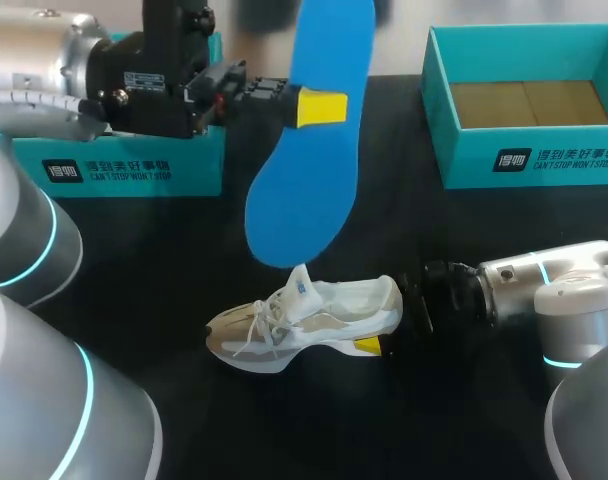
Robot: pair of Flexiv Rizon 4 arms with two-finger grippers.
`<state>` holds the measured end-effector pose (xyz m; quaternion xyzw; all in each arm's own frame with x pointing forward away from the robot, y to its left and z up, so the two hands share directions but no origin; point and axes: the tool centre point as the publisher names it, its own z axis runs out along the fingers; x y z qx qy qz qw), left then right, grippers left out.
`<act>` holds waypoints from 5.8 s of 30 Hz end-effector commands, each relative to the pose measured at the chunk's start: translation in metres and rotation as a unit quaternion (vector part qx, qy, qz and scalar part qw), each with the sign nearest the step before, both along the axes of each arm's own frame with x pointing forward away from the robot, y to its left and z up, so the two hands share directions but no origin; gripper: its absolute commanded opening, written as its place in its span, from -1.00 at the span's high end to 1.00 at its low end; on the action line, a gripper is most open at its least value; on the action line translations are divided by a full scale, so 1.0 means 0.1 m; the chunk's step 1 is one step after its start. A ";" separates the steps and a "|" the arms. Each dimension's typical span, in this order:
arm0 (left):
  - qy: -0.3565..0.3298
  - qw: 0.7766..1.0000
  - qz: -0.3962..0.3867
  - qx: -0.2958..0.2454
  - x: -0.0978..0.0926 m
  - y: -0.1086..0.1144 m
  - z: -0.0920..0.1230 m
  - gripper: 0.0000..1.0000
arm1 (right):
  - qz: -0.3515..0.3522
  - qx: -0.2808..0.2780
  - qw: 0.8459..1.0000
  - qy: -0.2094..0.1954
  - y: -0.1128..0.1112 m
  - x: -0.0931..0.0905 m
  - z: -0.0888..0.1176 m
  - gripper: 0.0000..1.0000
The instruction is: Take the shoe out of the shoebox, open the shoe tongue, remove and reinsert the insole, then place the shoe into the shoebox
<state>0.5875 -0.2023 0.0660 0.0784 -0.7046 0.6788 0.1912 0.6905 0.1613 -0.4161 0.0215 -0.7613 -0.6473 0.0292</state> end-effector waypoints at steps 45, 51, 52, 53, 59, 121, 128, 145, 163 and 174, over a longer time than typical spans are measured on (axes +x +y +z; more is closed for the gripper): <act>0.000 1.000 0.004 -0.002 -0.04 0.04 -0.03 1.00 | 0.000 -0.407 0.910 0.074 -0.59 -0.09 0.67 -1.00; 0.000 1.000 0.004 -0.002 -0.04 0.04 -0.03 1.00 | -0.005 -0.456 0.887 0.078 -0.59 -0.09 0.76 -1.00; 0.000 1.000 0.004 -0.002 -0.04 0.04 -0.03 1.00 | -0.004 -0.462 0.883 0.080 -0.59 -0.09 0.76 -1.00; 0.000 1.000 0.004 -0.002 -0.04 0.04 -0.03 1.00 | -0.003 -0.468 0.880 0.081 -0.59 -0.09 0.77 -1.00; 0.000 1.000 0.004 -0.002 -0.04 0.04 -0.03 1.00 | -0.015 -0.505 0.859 0.087 -0.60 -0.09 0.83 -1.00; 0.000 1.000 0.004 -0.002 -0.04 0.04 -0.03 1.00 | -0.038 -0.638 0.769 0.031 -0.07 0.31 0.89 -1.00; 0.000 1.000 0.004 -0.002 -0.04 0.04 -0.03 1.00 | -0.034 -0.639 0.769 0.017 -0.02 0.43 0.67 -1.00; 0.000 1.000 0.004 -0.002 -0.04 0.04 -0.03 1.00 | -0.030 -0.643 0.765 0.018 -0.02 0.56 0.25 -1.00; 0.000 1.000 0.004 -0.002 -0.04 0.04 -0.03 1.00 | -0.019 -0.640 0.768 0.017 -0.03 0.49 0.24 1.00; 0.000 1.000 0.004 -0.002 -0.04 0.04 -0.03 1.00 | -0.027 -0.635 0.772 0.020 -0.04 0.37 0.40 1.00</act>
